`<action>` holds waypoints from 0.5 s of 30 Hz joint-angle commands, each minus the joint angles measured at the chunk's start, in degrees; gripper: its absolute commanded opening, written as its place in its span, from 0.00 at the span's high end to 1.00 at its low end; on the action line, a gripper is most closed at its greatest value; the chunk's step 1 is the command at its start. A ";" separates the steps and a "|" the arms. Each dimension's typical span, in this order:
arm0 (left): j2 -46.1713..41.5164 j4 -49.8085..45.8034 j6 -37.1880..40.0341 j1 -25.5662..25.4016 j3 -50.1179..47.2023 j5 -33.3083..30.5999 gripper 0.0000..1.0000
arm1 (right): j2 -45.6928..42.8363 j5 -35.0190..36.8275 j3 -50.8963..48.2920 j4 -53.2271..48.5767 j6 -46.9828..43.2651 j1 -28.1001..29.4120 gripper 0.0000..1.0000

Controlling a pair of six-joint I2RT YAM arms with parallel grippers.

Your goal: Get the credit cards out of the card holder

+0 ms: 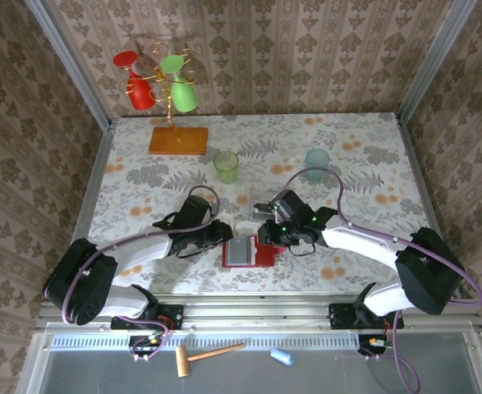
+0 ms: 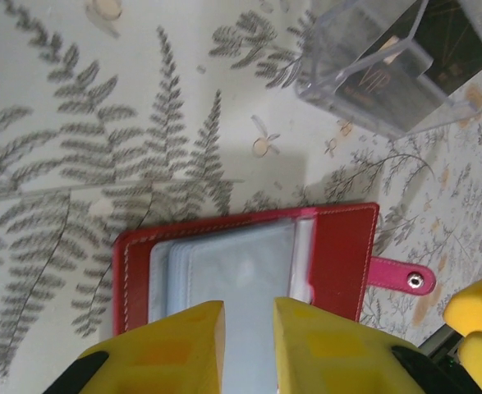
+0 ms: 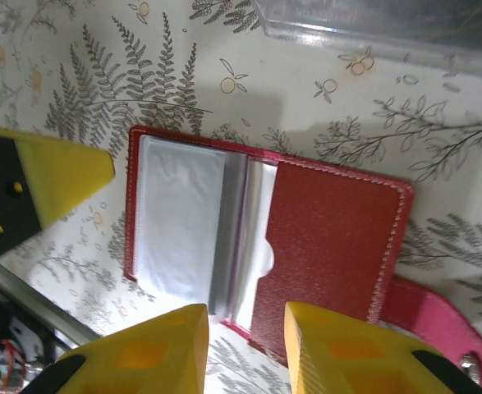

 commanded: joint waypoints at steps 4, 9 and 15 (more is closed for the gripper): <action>-4.13 0.93 -2.22 -0.43 -4.00 -1.54 0.78 | 1.90 -2.65 -2.36 9.77 10.79 1.76 0.69; -6.02 0.85 -2.82 -0.46 -6.01 -2.12 0.78 | -0.28 5.45 -8.25 17.71 23.77 5.83 0.64; -6.33 1.19 -3.25 -0.39 -6.46 -2.34 0.78 | -3.89 11.10 -14.59 24.13 34.05 10.80 0.64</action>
